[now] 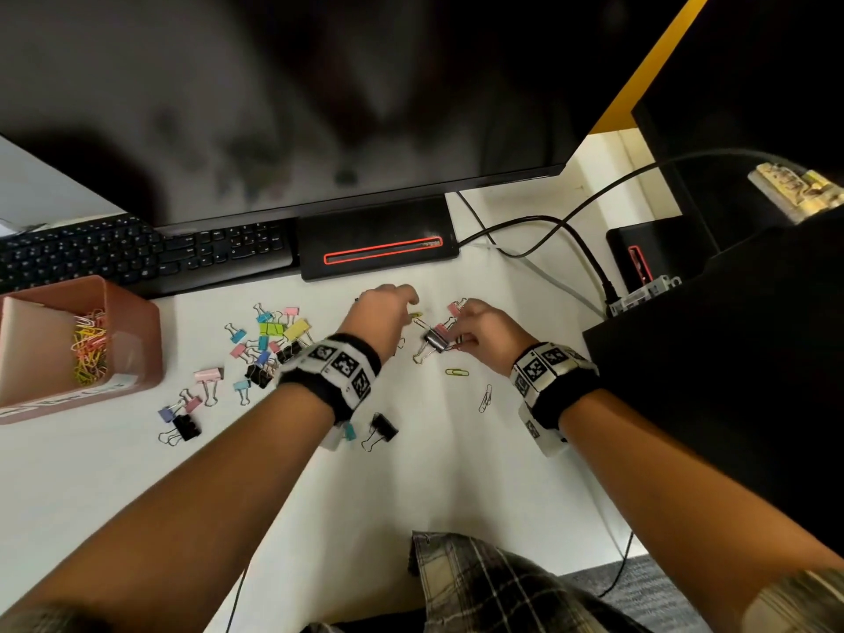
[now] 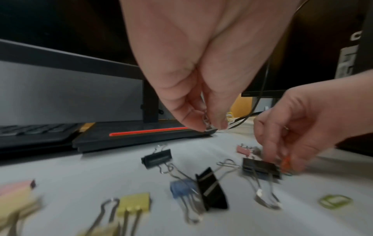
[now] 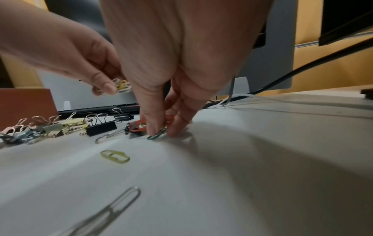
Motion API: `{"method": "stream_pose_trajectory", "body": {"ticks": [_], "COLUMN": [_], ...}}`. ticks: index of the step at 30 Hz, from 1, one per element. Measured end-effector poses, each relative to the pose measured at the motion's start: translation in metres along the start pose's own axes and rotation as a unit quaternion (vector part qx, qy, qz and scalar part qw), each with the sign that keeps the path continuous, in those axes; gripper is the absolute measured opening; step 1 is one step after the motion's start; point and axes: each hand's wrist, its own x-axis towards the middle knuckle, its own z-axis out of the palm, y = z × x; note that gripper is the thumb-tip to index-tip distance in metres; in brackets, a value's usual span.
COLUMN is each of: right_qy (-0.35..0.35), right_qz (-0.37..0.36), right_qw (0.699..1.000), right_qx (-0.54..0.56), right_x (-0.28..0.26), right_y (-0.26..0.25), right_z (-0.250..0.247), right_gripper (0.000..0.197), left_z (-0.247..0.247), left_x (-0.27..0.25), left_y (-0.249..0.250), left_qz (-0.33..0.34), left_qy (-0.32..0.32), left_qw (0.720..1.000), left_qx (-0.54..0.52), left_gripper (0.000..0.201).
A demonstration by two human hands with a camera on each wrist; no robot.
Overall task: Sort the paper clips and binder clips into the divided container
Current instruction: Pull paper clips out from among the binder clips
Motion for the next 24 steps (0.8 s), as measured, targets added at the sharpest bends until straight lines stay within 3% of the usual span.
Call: {"method": "stream_pose_trajectory", "body": {"ticks": [3,7,11,15,24], "right_qy": [-0.030,-0.019,-0.008,0.047,0.062], "right_qz": [0.010,0.044,0.040,0.050,0.060], "right_qw": [0.999,0.997,0.999,0.998,0.996], "right_qx": [0.017,0.052,0.012,-0.006,0.032], "right_x": [0.008,0.009,0.007,-0.004,-0.021], "right_y": [0.003,0.010,0.011,0.019,0.026], "right_z": [0.004,0.007,0.007,0.014,0.021], "right_gripper": [0.016,0.017,0.019,0.014,0.020], "left_z": [-0.004,0.004,0.009,0.011,0.015], "left_x": [0.019,0.032,0.036,0.037,0.030], "left_y": [0.001,0.005,0.008,0.009,0.016], "left_qz": [0.010,0.014,0.023,0.008,0.005], "left_qy": [-0.082,-0.164,-0.181,-0.181,-0.187], "left_qw": [0.996,0.981,0.974,0.974,0.966], "left_qx": [0.046,0.106,0.134,0.139,0.180], "left_gripper": [0.031,0.027,0.021,0.018,0.032]}}
